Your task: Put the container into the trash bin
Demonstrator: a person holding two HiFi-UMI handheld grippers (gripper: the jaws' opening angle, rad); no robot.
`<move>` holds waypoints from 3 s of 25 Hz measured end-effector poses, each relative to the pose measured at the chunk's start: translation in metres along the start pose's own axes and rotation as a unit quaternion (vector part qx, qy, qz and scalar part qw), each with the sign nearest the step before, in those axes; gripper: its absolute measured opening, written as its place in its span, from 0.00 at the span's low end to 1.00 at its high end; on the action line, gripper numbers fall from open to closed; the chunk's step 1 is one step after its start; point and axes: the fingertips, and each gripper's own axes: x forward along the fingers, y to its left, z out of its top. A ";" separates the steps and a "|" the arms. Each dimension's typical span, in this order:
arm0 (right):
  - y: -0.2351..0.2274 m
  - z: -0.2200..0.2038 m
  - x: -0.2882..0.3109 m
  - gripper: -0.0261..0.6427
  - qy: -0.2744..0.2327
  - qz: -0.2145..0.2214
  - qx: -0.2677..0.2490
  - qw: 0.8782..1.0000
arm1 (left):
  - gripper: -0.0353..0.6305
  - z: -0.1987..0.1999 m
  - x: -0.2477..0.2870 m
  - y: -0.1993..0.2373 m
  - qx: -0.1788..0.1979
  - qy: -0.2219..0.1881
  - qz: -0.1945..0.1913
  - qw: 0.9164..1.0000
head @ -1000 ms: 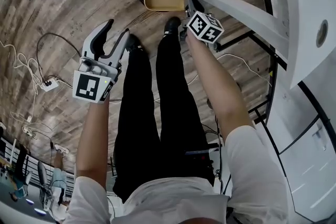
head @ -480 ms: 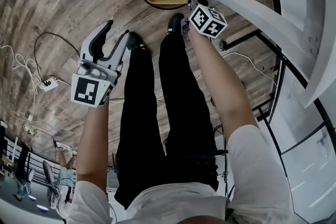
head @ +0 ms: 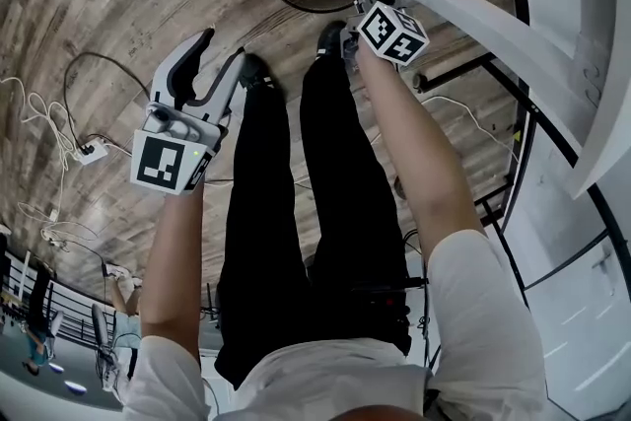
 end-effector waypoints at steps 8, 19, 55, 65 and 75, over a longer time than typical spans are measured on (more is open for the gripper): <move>0.055 0.020 -0.031 0.25 0.027 0.051 -0.052 0.997 | 0.33 0.033 -0.017 0.003 0.009 -0.013 0.009 1.000; 0.248 0.167 -0.191 0.25 -0.073 0.209 -0.245 0.944 | 0.33 0.171 -0.084 -0.032 0.056 -0.066 0.011 0.996; 0.422 0.467 -0.667 0.25 -0.430 0.140 -0.345 0.822 | 0.31 0.563 -0.342 -0.172 0.208 -0.275 -0.033 0.938; 0.400 0.490 -0.621 0.25 -0.397 0.152 -0.328 0.843 | 0.30 0.572 -0.315 -0.174 0.209 -0.288 -0.039 0.934; 0.367 0.559 -0.499 0.25 -0.325 0.180 -0.317 0.873 | 0.30 0.610 -0.249 -0.134 0.199 -0.273 0.002 0.941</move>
